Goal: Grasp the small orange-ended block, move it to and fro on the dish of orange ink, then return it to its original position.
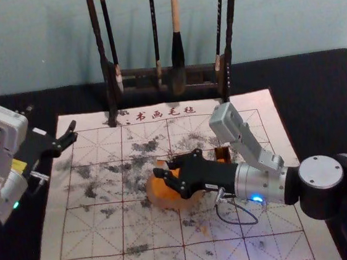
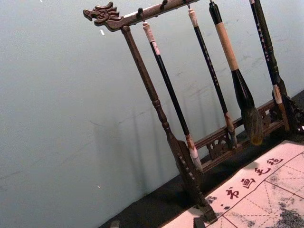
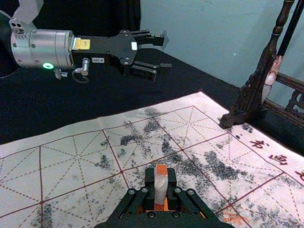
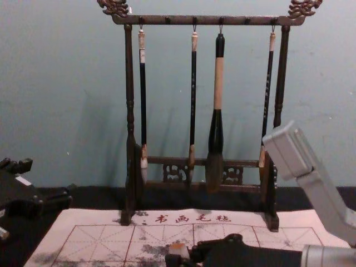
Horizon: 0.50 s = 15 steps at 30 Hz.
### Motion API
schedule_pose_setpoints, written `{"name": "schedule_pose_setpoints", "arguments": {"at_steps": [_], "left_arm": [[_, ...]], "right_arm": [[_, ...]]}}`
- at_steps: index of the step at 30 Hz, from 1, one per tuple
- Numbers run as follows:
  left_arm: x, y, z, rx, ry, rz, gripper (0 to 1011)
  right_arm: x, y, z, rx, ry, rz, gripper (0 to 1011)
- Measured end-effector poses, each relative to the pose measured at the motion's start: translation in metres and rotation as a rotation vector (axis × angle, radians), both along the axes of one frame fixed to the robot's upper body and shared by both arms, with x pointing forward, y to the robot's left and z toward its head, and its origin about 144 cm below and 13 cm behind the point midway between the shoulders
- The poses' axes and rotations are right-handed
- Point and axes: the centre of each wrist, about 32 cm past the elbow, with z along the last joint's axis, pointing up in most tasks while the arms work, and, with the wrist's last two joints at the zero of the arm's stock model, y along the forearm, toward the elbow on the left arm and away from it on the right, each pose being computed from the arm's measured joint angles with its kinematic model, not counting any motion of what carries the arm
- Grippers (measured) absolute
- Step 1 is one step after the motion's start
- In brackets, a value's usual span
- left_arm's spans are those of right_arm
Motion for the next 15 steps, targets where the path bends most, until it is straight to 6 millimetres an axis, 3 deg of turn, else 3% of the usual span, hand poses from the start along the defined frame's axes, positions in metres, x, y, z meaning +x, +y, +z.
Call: {"name": "schedule_pose_setpoints", "arguments": {"at_steps": [15], "left_arm": [[0.0000, 0.0000, 0.0000, 0.000, 0.000, 0.000, 1001]], "right_arm": [[0.0077, -0.0004, 0.0026, 0.011, -0.019, -0.022, 111]]}}
